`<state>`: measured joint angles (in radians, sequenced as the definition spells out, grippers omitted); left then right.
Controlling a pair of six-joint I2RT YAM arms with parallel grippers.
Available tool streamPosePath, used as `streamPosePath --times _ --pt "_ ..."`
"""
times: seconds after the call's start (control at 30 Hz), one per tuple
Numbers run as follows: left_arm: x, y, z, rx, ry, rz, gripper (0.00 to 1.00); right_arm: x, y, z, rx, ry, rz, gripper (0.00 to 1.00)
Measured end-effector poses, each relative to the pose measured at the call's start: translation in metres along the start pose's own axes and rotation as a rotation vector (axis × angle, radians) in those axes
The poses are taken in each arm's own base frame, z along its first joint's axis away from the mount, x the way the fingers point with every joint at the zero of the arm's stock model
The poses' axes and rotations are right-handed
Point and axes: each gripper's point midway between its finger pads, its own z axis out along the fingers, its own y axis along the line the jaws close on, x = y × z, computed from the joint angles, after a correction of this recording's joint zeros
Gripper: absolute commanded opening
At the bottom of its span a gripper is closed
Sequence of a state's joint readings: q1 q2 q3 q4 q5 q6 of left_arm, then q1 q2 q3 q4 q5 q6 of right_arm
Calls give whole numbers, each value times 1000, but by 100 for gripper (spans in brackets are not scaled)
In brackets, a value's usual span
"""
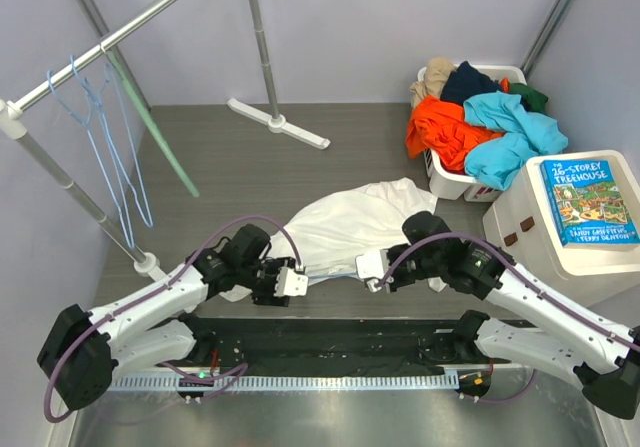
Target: Place the t-shirt on the hanger
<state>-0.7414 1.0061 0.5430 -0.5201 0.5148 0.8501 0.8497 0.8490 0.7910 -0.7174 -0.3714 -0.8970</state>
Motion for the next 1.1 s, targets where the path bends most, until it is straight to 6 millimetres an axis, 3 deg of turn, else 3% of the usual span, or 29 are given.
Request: streamPosePath --times 0.23,0.47,0.63,0.83,1.1 --pt "1 14 12 -31 -13 53 47 2 -1 3 2 2 -22 1" --pt "7 22 20 -61 -6 99 13 1 -6 10 10 -10 -48 1" --pt "7 27 19 -81 -1 108 1 2 -8 18 4 -14 -54 1" --pt "1 33 17 -100 -11 89 0 -5 -13 21 10 -42 -67 1" --pt "-39 59 1 -160 -89 65 0 -15 -23 36 20 -90 -97 1"
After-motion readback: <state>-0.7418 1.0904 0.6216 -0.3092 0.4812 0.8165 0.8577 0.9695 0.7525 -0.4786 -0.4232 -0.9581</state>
